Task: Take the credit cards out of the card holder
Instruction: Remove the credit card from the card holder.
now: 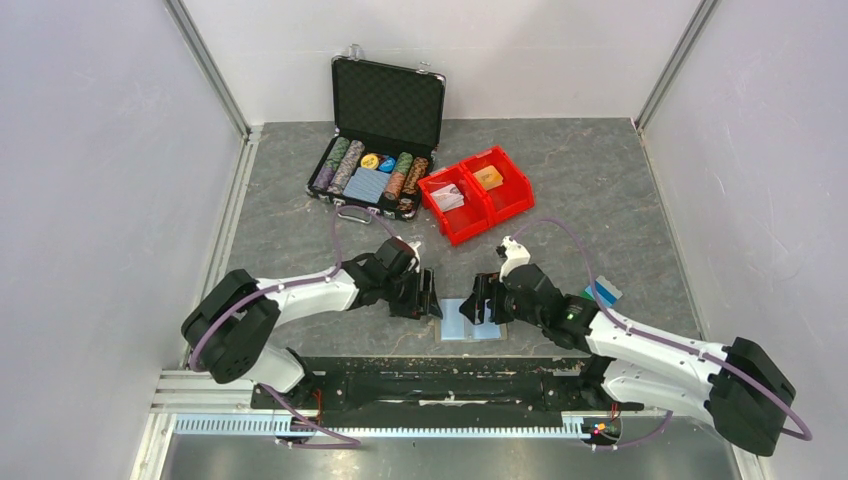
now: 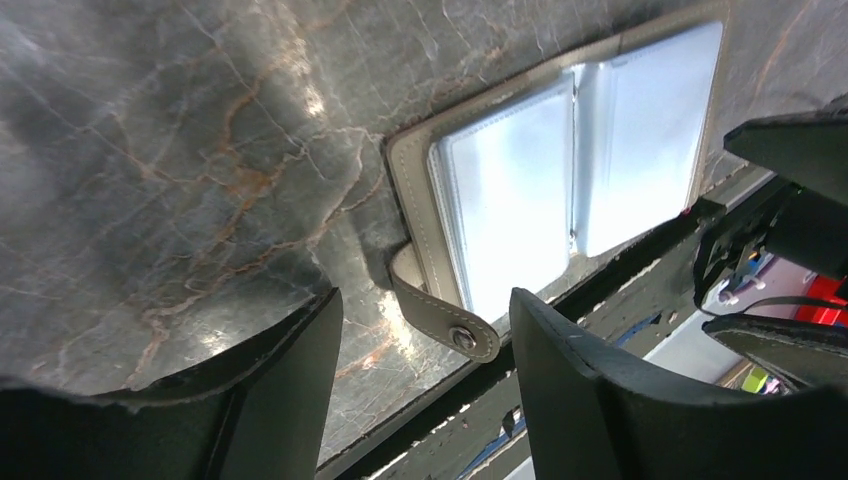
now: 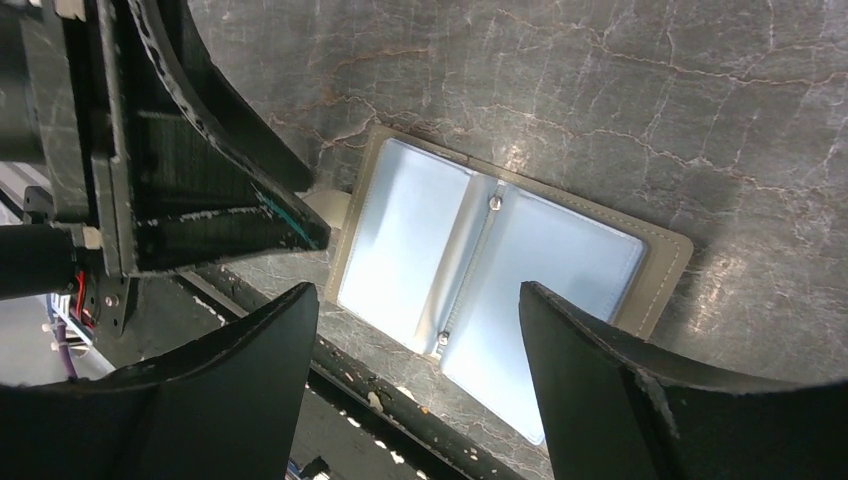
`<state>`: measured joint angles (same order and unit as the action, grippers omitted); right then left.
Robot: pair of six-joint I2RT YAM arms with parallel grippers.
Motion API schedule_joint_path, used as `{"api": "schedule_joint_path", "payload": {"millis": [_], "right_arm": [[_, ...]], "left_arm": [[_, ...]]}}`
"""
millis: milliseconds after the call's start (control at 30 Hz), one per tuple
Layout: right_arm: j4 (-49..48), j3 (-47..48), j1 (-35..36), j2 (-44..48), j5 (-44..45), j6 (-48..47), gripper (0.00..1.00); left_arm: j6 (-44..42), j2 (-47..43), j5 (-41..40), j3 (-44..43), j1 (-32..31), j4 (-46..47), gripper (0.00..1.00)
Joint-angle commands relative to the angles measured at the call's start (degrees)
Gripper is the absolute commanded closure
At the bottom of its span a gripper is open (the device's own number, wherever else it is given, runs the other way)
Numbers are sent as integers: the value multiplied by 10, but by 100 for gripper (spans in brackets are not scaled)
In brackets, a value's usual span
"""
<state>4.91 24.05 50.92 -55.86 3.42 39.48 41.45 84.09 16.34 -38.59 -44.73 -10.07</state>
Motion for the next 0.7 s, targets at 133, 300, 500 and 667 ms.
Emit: {"api": "schedule_joint_path", "payload": {"millis": [133, 300, 500, 667], "right_arm": [[-33, 28, 14, -13, 27, 12, 24], [-35, 26, 22, -25, 33, 6, 21], [-62, 26, 34, -47, 27, 4, 20], [-72, 35, 50, -79, 26, 1, 21]], "left_arm": [[1, -5, 22, 25, -15, 50, 50], [13, -38, 24, 32, -14, 69, 82], [27, -74, 38, 47, -14, 98, 98], [47, -89, 55, 62, -14, 134, 98]]}}
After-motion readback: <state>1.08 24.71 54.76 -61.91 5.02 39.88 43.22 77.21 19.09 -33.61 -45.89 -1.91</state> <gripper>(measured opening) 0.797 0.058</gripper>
